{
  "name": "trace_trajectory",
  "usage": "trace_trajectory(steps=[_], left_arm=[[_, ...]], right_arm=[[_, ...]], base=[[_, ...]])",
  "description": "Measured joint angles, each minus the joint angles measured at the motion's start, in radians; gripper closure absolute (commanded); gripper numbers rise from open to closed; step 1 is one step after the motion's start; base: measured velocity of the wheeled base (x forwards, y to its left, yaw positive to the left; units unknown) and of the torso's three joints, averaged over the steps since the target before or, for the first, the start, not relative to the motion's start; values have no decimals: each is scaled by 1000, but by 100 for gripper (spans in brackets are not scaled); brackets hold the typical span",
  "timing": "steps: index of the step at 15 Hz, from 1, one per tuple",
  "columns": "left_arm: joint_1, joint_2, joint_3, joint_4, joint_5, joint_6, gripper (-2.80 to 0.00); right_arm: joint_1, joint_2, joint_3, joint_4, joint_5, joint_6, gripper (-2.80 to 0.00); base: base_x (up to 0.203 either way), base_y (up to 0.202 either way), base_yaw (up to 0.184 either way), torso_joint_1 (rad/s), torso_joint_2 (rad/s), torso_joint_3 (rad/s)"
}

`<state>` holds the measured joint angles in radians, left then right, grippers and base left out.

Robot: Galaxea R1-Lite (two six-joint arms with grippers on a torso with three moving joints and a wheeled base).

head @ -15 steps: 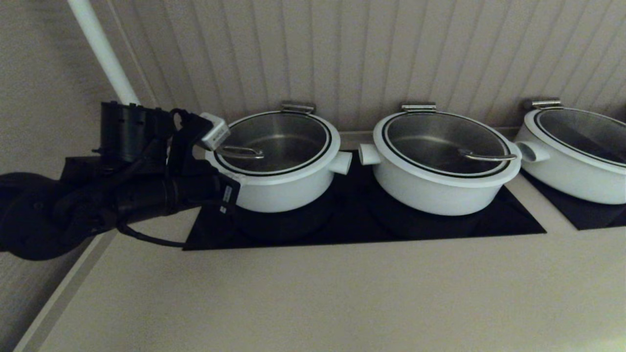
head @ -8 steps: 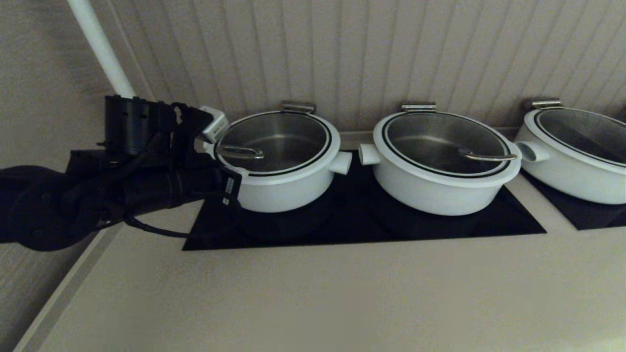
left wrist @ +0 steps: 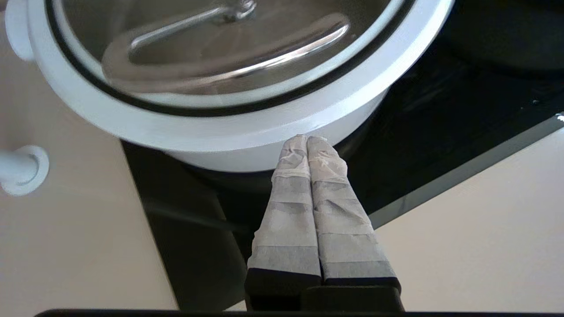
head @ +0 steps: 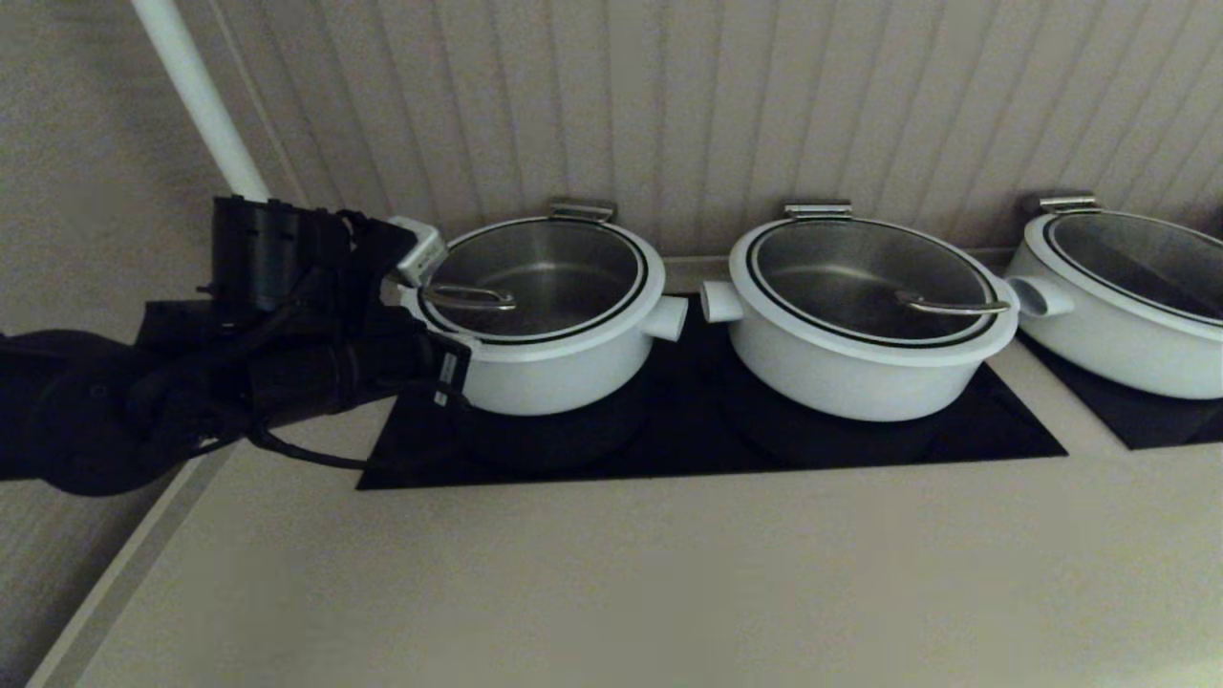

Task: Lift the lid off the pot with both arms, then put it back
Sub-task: Open the food pot lid a small opening with the left arm

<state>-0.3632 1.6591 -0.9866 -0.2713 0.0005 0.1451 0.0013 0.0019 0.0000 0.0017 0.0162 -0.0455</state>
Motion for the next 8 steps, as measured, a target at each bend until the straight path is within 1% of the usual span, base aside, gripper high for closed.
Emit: trace_trajectory(steps=[2,4,5,8], left_arm=[[0,6,4,-22,14,-10,0],[0,23,6,-87,33,-22,0],[0,31,6,-100,45,-23,0],[0,44,8,-102,50,-26,0]], right_arm=[[0,0,0,0,0,0,0],[0,0,0,0,0,0,0],[0,0,0,0,0,0,0],[0,0,0,0,0,0,0]], base=[[0,0,0,0,0,0],[0,0,0,0,0,0],[0,0,0,0,0,0],[0,0,0,0,0,0]])
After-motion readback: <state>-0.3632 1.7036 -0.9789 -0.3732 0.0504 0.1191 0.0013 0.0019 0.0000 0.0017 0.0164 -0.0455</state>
